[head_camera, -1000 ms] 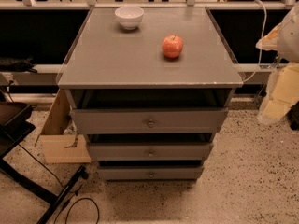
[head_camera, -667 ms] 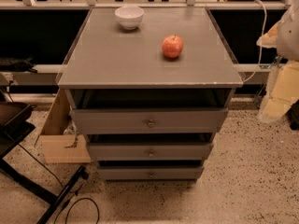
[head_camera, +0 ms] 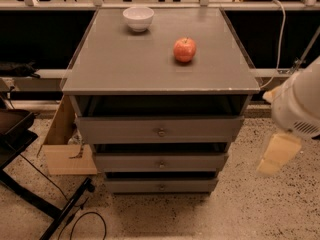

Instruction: Open middle drawer

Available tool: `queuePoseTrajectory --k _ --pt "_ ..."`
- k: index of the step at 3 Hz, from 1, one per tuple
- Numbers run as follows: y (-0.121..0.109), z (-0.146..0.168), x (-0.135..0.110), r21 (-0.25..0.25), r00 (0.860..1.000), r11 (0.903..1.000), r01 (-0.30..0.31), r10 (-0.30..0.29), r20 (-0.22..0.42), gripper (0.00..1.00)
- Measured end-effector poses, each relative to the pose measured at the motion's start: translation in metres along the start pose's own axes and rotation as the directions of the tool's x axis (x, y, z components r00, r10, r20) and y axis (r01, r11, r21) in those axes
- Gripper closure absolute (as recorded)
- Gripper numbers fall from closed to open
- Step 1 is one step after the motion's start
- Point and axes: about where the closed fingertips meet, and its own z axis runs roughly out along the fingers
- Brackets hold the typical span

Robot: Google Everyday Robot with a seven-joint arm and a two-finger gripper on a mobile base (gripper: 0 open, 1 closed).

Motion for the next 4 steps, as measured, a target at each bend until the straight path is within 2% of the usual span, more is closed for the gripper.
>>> queuePoseTrajectory --k 1,2,3,4 --pt "0.032 0.074 0.026 -0.045 0.998 0.9985 -0.033 0.030 -0.055 0.00" --pt "0.058 0.155 0.042 -0.103 0.993 0.9945 -0.022 0.009 -0.121 0.00" --pt "0.078 0.222 0.048 -0.140 0.987 0.9901 -0.001 -0.022 -0.159 0.00" --pt "0.083 0.274 0.049 -0.157 0.984 0.9876 0.005 -0.033 -0.175 0.00"
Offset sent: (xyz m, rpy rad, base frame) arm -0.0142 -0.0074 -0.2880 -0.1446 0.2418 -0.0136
